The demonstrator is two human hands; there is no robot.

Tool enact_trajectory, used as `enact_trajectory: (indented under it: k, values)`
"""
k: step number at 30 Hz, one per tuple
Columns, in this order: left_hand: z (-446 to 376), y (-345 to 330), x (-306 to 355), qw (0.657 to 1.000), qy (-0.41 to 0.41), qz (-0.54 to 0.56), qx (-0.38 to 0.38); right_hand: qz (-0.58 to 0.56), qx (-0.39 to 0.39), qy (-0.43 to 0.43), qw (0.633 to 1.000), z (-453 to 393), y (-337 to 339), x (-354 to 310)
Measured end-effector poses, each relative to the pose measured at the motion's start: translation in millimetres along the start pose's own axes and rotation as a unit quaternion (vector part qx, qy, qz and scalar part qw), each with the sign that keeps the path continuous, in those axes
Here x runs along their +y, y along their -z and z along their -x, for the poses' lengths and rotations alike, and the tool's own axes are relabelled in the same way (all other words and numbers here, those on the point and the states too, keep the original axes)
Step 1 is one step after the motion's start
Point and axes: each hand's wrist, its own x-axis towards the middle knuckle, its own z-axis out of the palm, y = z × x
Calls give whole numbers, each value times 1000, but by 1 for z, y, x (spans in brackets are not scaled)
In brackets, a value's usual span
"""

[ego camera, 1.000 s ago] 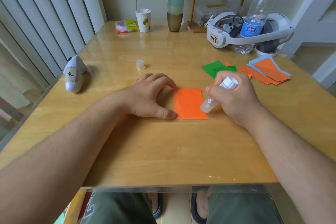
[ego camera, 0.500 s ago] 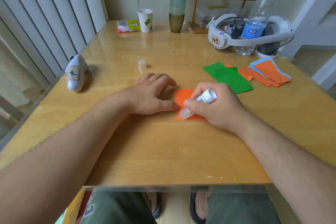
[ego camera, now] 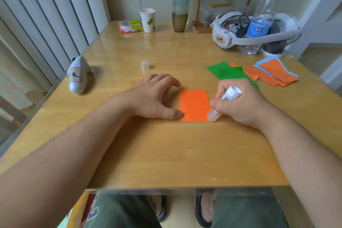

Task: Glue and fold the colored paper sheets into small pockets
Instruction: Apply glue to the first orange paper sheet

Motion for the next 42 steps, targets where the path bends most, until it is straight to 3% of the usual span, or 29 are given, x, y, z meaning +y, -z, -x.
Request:
enact_trajectory:
  k: [5,11,19,22,25,27,42]
  values:
    - [0,0,0,1000,2,1,-3,7,20,10,1000,-2,1,2]
    - [0,1,0,1000,-3,-3,-6,-179,127,23,975,-15,5,3]
    - [-1,1,0,1000,-1,-5,-2,-338,61,-42,938,-37,33,-33]
    - [0,0,0,1000,6,-8,7,-273,71,-16,959,-50,20,-42]
    - [0,0,-1,999,21,-23,9,-81,76,27,993,-62,-4,-35]
    - [-1,-1,-2,999,26,-34,10,16,69,31,997,-65,-19,-27]
    - [-1,-1,-2,999,31,-28,8,113,18,83,990,-49,-48,-15]
